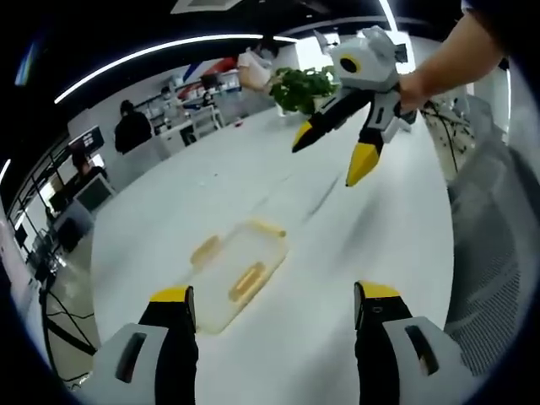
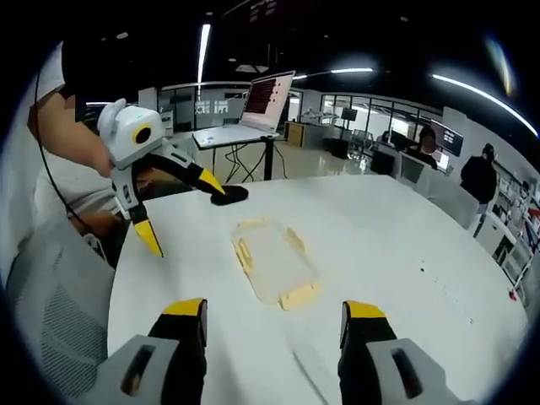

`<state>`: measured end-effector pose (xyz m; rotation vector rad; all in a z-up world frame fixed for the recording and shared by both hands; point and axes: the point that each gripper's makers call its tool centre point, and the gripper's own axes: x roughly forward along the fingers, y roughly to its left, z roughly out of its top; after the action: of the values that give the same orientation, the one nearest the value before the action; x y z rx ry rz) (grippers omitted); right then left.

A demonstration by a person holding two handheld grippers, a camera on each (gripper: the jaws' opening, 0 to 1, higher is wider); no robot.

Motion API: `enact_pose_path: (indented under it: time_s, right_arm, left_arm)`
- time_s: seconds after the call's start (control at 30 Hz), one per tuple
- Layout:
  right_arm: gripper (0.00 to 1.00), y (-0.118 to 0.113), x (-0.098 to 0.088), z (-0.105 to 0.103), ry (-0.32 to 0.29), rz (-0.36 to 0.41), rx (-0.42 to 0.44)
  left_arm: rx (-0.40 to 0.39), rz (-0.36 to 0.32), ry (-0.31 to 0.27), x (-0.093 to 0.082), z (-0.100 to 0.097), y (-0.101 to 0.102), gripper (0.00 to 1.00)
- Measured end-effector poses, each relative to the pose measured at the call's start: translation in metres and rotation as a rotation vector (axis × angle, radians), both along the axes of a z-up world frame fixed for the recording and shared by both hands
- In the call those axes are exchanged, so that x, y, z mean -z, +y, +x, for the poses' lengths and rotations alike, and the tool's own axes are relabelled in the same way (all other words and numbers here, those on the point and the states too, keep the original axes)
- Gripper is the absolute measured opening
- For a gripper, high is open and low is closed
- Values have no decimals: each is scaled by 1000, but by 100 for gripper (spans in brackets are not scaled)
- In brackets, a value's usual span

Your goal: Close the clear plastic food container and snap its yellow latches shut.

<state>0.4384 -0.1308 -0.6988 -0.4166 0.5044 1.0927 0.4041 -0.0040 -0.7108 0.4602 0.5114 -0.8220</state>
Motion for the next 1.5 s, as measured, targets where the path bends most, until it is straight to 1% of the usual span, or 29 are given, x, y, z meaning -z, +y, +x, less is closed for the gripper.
enact_pose_path:
  time_s: [0.3, 0.43, 0.67, 0.83, 1.0, 1.23, 1.37, 1.5]
  right_arm:
    - [62, 10, 4, 6, 3, -20, -46]
    - [58, 11, 9, 10, 11, -44, -55]
    - [59, 14, 13, 16, -2, -76, -80]
    - [59, 16, 16, 20, 1, -93, -99]
    - [57, 18, 15, 27, 4, -98, -106]
    - [58, 23, 17, 32, 2, -111, -124]
    - [58, 24, 20, 32, 6, -117, -132]
    - [57, 23, 26, 33, 13, -135, -144]
  left_arm:
    - [9, 14, 5, 2, 10, 5, 75]
    - [18, 26, 15, 7, 12, 8, 74]
    - [22, 32, 26, 10, 15, 10, 74]
    - [28, 39, 30, 11, 19, 13, 74]
    - [43, 65, 30, 13, 23, 18, 74]
    - [52, 85, 32, 13, 32, 25, 72]
    - [39, 89, 51, 19, 34, 28, 71]
    - [49, 104, 56, 23, 34, 28, 71]
